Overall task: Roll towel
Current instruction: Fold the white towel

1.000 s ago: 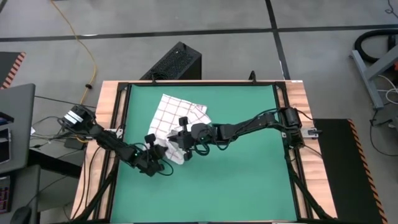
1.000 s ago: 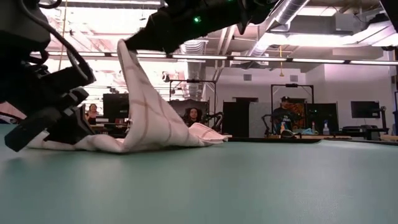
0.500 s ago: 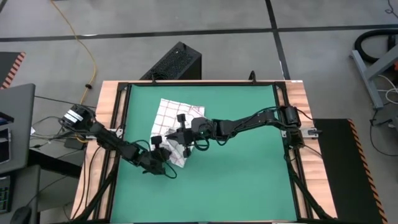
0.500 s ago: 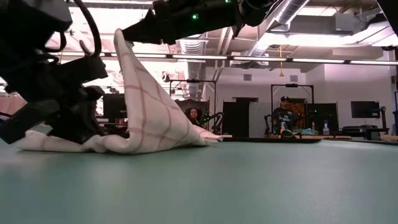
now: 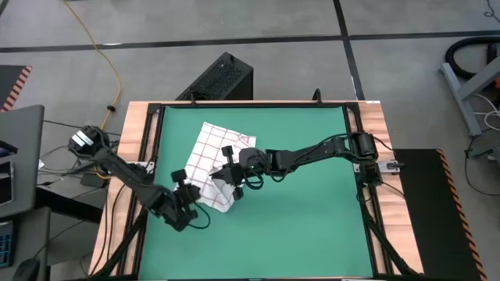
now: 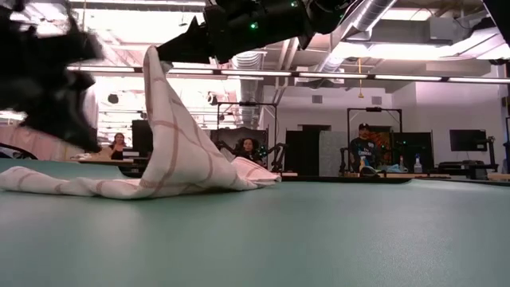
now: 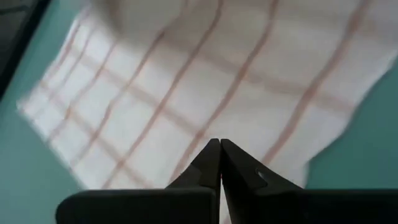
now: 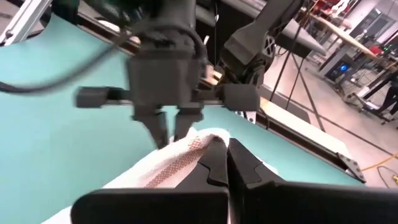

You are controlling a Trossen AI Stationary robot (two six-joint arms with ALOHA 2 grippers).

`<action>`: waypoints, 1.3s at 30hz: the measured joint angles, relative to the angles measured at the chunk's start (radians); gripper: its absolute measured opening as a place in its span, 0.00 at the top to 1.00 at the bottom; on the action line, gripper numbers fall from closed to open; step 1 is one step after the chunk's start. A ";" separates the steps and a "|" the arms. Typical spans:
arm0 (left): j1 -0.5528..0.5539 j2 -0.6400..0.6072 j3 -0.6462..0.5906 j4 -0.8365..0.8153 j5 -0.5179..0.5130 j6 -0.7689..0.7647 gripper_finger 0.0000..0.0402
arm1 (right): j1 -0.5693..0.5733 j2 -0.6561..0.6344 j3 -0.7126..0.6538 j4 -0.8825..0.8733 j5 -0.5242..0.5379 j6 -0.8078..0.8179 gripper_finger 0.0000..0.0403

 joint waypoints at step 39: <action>-0.087 0.006 -0.038 0.222 -0.145 0.020 1.00 | 0.002 0.000 -0.001 -0.032 0.000 -0.012 0.99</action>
